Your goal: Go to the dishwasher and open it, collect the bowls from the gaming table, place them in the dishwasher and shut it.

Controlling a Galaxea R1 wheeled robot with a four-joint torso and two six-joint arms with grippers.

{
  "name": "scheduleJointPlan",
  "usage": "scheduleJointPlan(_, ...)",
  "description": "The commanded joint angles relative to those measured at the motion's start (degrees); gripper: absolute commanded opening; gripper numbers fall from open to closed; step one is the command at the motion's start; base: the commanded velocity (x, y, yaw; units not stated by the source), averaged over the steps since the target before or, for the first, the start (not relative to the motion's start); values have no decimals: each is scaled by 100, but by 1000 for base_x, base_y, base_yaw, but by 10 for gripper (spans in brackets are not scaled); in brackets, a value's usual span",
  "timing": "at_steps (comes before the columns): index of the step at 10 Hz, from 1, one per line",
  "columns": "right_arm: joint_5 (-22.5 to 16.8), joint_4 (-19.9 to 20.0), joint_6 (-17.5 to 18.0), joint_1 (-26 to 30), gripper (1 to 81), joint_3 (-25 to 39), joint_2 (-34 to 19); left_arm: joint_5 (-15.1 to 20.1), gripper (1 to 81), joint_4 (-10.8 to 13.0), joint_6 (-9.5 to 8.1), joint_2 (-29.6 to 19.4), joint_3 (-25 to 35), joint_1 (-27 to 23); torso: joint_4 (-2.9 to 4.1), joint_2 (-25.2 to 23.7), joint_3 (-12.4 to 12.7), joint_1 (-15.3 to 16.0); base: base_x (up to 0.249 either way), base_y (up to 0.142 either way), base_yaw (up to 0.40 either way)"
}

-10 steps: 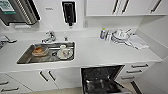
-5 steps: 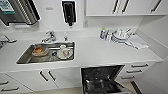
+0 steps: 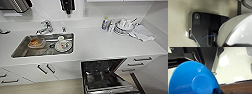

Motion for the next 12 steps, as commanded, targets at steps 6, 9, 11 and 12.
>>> scheduleJointPlan(6, -479, -43, -2, -20, 10, 149, -234, 1599, 10, -308, 5, -660, 1558, -2088, 0, 6, -101, 6, 0, 0, 0)
scheduleJointPlan(9, -479, -34, -2, -20, 10, 139, -243, 1590, 10, -326, 5, -633, 1559, -2660, 0, 6, -103, 6, 0, 0, 0)
scheduleJointPlan(11, -479, -25, -2, -2, 10, 113, -225, 1703, 10, -422, -4, -555, 1602, -3160, 0, 6, -103, 6, 0, 0, 0)
scheduleJointPlan(12, -479, -8, -2, 15, 10, 96, -208, 1844, 10, -431, -4, -459, 1603, -3380, 0, 9, -103, 6, 0, 0, 0)
